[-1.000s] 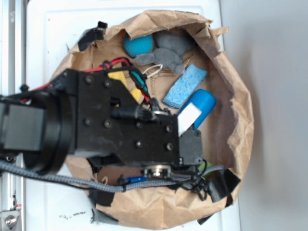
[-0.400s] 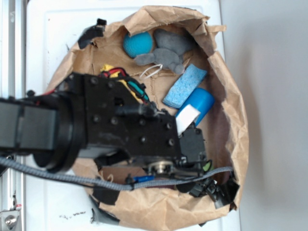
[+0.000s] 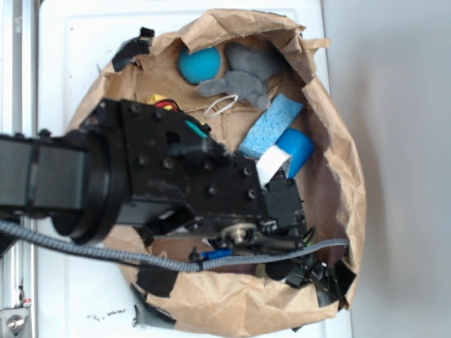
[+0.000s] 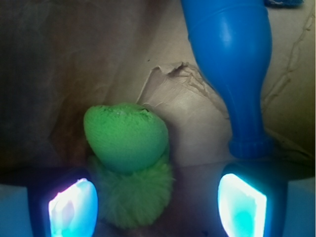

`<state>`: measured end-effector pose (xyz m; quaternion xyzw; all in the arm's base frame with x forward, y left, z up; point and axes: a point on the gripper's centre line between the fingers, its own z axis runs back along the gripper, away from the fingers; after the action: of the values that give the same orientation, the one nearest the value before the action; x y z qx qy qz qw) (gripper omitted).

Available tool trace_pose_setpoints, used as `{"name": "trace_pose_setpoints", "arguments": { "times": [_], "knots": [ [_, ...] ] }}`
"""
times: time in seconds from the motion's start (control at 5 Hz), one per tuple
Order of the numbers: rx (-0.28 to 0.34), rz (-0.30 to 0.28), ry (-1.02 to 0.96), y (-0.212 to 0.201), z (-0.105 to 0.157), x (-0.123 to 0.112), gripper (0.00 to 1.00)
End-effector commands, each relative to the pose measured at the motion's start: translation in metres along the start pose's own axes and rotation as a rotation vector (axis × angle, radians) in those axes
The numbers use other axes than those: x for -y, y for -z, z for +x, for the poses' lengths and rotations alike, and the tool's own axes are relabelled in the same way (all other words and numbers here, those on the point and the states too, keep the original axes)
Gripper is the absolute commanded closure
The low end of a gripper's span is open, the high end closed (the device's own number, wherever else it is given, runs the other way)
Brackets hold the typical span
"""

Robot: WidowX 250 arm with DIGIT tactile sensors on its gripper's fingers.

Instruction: Grab the green animal.

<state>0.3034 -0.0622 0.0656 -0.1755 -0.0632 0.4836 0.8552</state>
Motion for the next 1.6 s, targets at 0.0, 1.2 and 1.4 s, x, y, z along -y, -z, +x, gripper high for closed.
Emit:
{"name": "trace_pose_setpoints", "arguments": {
  "times": [0.0, 1.2, 1.4],
  "knots": [
    [0.100, 0.034, -0.025, 0.013, 0.017, 0.018, 0.00],
    [0.066, 0.002, -0.050, 0.016, 0.018, 0.010, 1.00],
    [0.060, -0.001, -0.044, 0.016, 0.018, 0.009, 1.00]
  ]
}}
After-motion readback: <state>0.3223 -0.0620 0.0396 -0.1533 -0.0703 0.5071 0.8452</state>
